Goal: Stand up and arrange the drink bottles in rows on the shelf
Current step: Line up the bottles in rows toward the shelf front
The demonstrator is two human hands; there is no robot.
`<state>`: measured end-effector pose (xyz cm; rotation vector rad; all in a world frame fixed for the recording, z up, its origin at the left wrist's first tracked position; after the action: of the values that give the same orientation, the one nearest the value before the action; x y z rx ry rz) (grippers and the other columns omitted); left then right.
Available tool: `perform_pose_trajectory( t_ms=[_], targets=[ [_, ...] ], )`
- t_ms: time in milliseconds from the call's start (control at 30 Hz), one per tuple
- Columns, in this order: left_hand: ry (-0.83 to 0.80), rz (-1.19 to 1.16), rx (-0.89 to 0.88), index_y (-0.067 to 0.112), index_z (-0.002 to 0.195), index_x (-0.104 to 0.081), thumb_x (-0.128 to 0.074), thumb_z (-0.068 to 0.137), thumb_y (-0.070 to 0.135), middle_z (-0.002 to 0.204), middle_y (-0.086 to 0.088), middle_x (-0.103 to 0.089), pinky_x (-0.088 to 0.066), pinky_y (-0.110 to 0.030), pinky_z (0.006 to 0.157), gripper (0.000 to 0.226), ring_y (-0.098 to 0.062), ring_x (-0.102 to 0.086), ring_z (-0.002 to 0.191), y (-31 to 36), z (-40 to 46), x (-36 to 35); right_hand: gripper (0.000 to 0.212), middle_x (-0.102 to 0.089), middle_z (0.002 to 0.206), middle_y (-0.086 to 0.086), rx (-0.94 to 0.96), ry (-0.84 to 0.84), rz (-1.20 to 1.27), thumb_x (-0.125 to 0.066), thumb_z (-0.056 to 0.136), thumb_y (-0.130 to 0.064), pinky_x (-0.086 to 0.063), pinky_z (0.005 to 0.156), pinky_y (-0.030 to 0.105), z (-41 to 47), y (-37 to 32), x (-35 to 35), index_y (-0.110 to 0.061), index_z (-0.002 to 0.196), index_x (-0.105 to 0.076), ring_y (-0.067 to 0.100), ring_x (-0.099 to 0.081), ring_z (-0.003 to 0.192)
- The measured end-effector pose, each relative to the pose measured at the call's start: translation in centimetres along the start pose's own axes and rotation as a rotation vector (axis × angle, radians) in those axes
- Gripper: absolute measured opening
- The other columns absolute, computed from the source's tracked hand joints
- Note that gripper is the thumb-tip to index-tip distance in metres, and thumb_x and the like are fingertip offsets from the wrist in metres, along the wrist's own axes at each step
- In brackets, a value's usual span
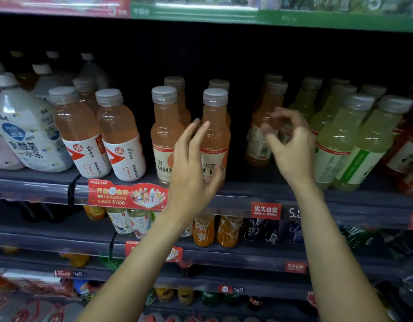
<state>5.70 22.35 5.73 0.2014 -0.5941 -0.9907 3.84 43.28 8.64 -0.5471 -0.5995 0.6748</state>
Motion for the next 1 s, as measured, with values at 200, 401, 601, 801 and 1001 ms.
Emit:
perform_pose_trajectory(
  t_ms=[200, 401, 601, 801, 1001],
  targets=[
    [-0.060, 0.020, 0.140, 0.009, 0.150, -0.004, -0.069, 0.088, 0.023, 0.155, -0.008, -0.016, -0.030, -0.030, 0.113, 0.092, -0.025, -0.024, 0.143, -1.7, 0.1, -2.7, 0.072, -0.034, 0.146, 0.012, -0.201, -0.071, -0.141, -0.067, 0.086, -0.029, -0.029, 0.106, 0.027, 1.8, 4.9, 0.8, -0.010, 0.143, -0.027, 0.023, -0.036, 0.133],
    [-0.095, 0.001, 0.216, 0.011, 0.151, -0.009, -0.067, 0.090, 0.027, 0.154, -0.012, -0.024, -0.027, -0.002, 0.086, 0.086, 0.012, -0.025, 0.120, -2.5, -0.2, -3.6, 0.087, -0.048, 0.139, 0.011, -0.286, -0.237, -0.181, -0.068, 0.084, -0.039, -0.039, 0.088, 0.030, 3.3, 6.2, -2.6, -0.013, 0.147, -0.014, 0.018, -0.055, 0.110],
    [-0.099, -0.008, 0.223, 0.008, 0.151, -0.013, -0.069, 0.089, 0.022, 0.151, -0.016, -0.028, -0.023, 0.009, 0.083, 0.085, 0.012, -0.029, 0.115, -2.2, -0.1, -3.3, 0.085, -0.053, 0.130, 0.010, -0.313, -0.244, -0.384, -0.065, 0.074, -0.064, -0.034, 0.079, 0.029, 2.5, 6.3, -2.0, -0.017, 0.138, -0.032, 0.028, -0.054, 0.114],
    [-0.094, -0.007, 0.218, 0.011, 0.152, -0.011, -0.066, 0.090, 0.025, 0.151, -0.016, -0.029, -0.029, 0.000, 0.085, 0.085, -0.012, -0.040, 0.120, -2.4, -0.2, -3.4, 0.065, -0.054, 0.125, 0.003, -0.347, -0.477, 0.084, -0.071, 0.081, -0.014, -0.042, 0.102, 0.038, 1.1, 4.8, -2.7, -0.016, 0.136, -0.037, 0.018, -0.053, 0.116],
    [-0.137, -0.006, 0.194, 0.013, 0.153, -0.005, -0.062, 0.092, 0.015, 0.155, -0.015, -0.022, -0.039, -0.035, 0.107, 0.084, -0.027, -0.030, 0.140, -2.2, -1.1, -3.6, 0.063, -0.052, 0.117, -0.006, -0.366, -0.425, 0.010, -0.077, 0.075, -0.030, -0.045, 0.090, 0.027, -0.2, 3.9, -1.8, -0.024, 0.128, -0.042, 0.010, -0.053, 0.107]
  ],
)
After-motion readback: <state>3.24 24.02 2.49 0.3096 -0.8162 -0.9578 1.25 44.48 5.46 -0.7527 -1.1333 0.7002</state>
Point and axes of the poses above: each hand's wrist, its own z-axis towards the middle knuckle, its own x-axis out of the back of the hand, y = z × x, the point moved 9 cm from there along z, towards the middle knuckle
